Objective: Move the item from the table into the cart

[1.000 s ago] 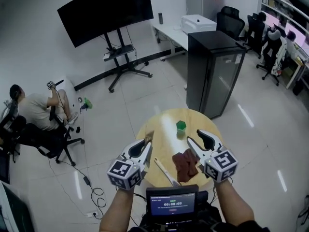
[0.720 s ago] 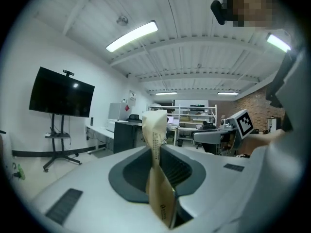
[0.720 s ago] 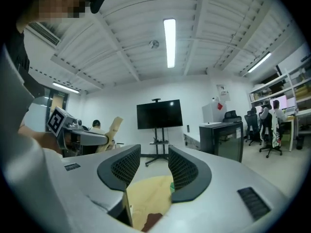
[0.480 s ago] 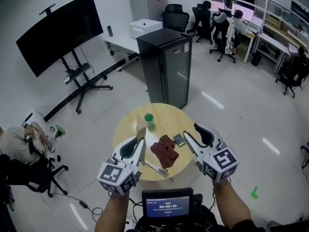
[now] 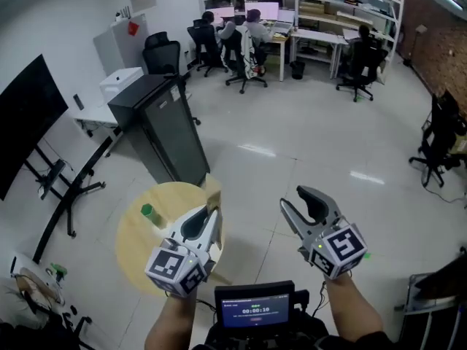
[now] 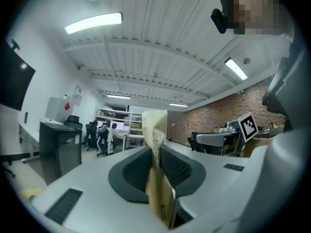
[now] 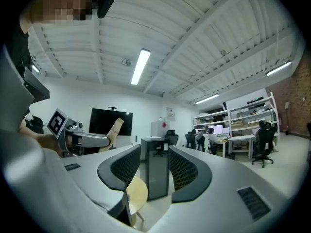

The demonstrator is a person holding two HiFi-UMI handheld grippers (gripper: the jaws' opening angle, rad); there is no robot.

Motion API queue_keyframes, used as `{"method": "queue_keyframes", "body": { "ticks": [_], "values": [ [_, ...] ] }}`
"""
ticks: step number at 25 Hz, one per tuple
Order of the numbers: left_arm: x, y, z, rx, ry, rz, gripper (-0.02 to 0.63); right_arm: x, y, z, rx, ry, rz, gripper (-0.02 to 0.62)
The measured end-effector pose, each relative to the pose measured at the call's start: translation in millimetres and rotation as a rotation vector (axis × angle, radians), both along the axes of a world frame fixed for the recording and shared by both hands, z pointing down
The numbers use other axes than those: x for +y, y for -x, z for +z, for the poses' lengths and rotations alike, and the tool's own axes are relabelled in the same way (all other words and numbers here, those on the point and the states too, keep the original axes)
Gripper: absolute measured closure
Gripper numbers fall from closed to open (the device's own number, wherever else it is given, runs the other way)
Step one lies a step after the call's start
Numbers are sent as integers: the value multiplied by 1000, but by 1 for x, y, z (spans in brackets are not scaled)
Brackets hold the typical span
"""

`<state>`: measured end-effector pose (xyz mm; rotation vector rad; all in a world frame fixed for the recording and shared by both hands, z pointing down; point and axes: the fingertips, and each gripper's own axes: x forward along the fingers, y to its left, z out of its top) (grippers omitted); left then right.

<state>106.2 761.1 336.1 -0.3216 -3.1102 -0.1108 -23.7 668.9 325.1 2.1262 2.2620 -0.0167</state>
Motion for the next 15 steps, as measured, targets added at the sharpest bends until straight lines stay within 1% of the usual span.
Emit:
{"method": "queue_keyframes", "body": {
  "ticks": [2, 4, 8, 11, 15],
  "values": [
    [-35, 65, -3, -20, 13, 89, 540, -46, 56, 2, -16, -11, 88, 425],
    [-72, 127, -6, -38, 14, 195, 540, -93, 108, 2, -17, -11, 193, 425],
    [-132, 233, -10, -45, 0, 427, 541, -179, 194, -3, -24, 15, 439, 425],
    [-180, 301, -6, -50, 3, 583, 541, -245, 244, -1, -26, 12, 607, 425],
    [-250, 383, 0, -60, 12, 780, 541, -336, 289, 5, -27, 6, 835, 425]
  ]
}}
